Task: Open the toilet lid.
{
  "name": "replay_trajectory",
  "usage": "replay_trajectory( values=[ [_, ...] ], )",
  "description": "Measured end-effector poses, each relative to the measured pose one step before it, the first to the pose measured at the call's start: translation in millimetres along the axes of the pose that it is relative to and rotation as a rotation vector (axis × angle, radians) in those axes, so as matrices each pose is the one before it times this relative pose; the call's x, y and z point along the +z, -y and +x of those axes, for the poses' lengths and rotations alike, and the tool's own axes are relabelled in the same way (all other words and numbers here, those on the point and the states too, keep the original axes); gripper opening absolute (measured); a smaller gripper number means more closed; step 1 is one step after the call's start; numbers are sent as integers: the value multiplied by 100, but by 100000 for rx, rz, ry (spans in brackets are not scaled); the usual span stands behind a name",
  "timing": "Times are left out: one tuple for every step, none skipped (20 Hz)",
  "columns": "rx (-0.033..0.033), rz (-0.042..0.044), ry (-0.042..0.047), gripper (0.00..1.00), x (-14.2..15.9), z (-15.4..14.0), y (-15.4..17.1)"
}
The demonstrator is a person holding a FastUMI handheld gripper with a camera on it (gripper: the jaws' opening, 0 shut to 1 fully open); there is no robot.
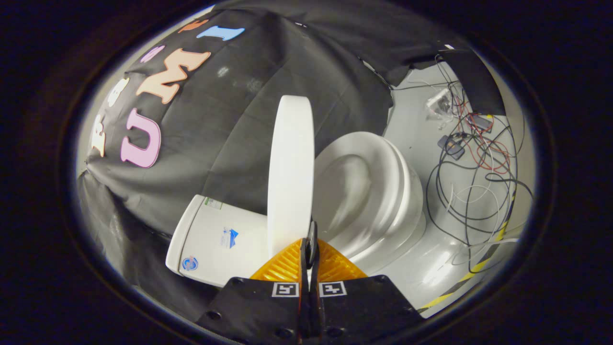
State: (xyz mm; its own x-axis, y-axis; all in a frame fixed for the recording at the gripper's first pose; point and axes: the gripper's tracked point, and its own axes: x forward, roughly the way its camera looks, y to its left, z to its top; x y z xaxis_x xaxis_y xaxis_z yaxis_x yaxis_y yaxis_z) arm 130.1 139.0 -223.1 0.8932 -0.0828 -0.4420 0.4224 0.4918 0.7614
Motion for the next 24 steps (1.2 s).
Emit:
replay_trajectory(
  values=[
    [-922, -2118, 518, 1, 36, -84, -296],
    [-195, -1586, 692, 1, 146, -234, -632],
    [123, -1295, 739, 1, 249, -148, -538],
    [-212, -2104, 519, 1, 80, -124, -431],
    [-653, -2385, 284, 1, 38, -131, -407],
    [-720, -3397, 414, 1, 45, -177, -480],
    [-919, -4529, 987, 1, 123, -73, -534],
    [-775, -4589, 1375, 1, 224, -94, -535],
    [-730, -3739, 1733, 1, 352, -191, -428],
    [-644, -2580, 1257, 1, 283, -201, -346],
    [-1113, -1232, 1442, 2, 278, -116, -193],
    [-1034, -22, 683, 2, 62, -73, -223],
    [-1247, 1129, 939, 2, 68, 3, -217],
    [-528, 505, 653, 2, -10, -272, -391],
    [68, 30, 1238, 2, 163, -73, -439],
    [-204, -48, 267, 2, 18, -70, -332],
    [-898, -645, 587, 2, 107, -148, -252],
    [-1094, -1184, -163, 2, -68, -5, -284],
    [-911, -1365, 66, 2, 73, -110, -290],
    [-373, -1039, -82, 2, 54, -195, -461],
    [23, -975, -232, 2, 126, -37, -473],
    [95, -973, -315, 2, 50, -126, -415],
    [-249, -1778, -597, 2, 18, 16, -355],
    [-256, -1939, -216, 2, 125, -136, -227]
  ],
)
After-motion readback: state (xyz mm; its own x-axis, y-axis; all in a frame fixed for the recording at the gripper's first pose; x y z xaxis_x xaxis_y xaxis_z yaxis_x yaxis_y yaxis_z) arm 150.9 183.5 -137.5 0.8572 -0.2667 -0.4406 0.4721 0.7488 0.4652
